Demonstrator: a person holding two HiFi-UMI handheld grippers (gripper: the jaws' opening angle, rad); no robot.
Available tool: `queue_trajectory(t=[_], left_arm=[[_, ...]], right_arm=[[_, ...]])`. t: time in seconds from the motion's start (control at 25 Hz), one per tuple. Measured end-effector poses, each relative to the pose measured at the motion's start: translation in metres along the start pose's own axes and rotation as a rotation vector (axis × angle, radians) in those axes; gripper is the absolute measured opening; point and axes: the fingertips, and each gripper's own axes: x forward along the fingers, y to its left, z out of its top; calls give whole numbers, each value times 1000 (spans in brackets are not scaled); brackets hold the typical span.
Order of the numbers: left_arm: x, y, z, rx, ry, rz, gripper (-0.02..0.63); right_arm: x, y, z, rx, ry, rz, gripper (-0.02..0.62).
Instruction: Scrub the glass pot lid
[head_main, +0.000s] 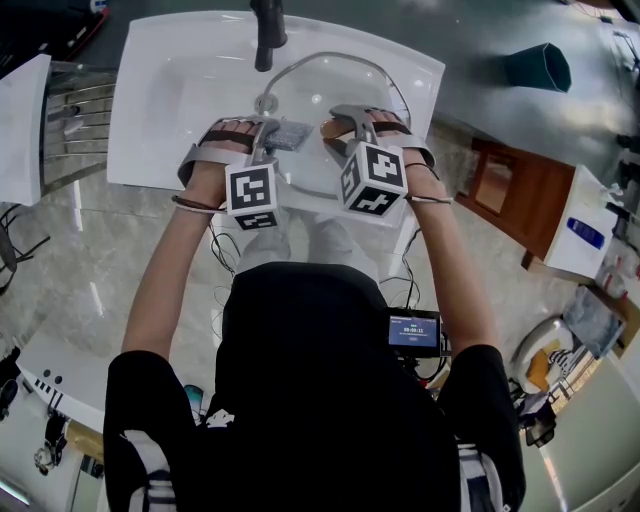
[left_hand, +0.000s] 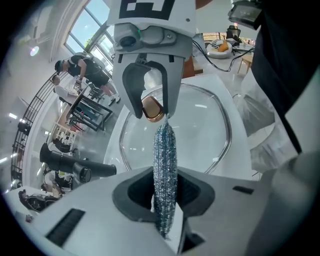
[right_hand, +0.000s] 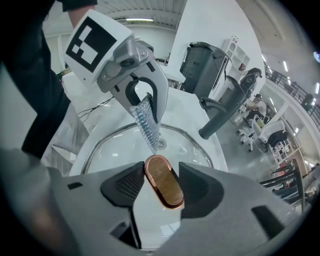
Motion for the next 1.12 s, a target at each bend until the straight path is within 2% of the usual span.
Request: queue_trajectory(t=[1.12], left_arm=[[33, 59, 4, -12, 13, 81, 69]], right_arm=[[2, 1, 0, 3, -7, -1, 207]])
